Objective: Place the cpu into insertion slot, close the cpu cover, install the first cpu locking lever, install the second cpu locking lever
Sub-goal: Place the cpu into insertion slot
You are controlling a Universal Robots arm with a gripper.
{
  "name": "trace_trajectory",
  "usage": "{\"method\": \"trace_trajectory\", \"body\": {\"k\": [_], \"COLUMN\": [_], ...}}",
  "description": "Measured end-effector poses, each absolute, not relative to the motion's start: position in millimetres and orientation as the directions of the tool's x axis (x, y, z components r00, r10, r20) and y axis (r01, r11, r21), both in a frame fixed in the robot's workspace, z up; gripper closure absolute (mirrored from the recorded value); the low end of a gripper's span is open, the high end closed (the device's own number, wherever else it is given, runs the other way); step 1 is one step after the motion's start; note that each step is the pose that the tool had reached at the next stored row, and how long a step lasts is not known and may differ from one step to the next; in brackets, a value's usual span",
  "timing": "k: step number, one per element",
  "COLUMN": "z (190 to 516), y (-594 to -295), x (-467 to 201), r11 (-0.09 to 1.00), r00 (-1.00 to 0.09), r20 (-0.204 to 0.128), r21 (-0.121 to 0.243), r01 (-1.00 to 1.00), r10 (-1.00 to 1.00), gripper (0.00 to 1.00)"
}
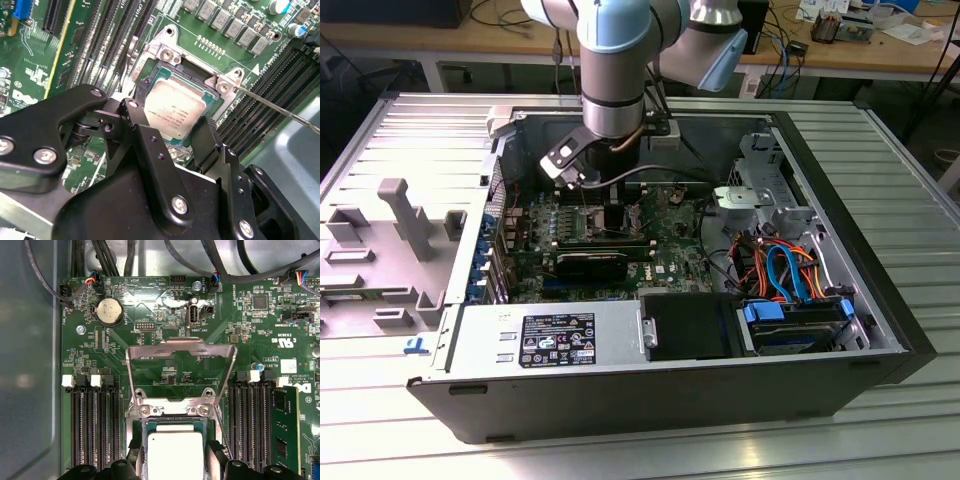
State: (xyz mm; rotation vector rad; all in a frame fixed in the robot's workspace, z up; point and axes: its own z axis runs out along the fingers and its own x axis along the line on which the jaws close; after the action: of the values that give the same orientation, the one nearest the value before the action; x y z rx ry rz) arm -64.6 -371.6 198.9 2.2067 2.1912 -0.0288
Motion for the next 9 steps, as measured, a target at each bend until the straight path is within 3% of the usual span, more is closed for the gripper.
{"method": "trace_trajectory", "body": {"k": [5,9], "z": [209,215], "y": [-374,-374], "x": [-65,-64], "r11": [-0.007,-0.008], "r00": [0.007,0.007], "r20": [-0.021,0.024], "r21": [0.009,0.009], "r01": [1.0,1.0], "r10": [1.0,1.0], "gripper": [0.38,0.38]}}
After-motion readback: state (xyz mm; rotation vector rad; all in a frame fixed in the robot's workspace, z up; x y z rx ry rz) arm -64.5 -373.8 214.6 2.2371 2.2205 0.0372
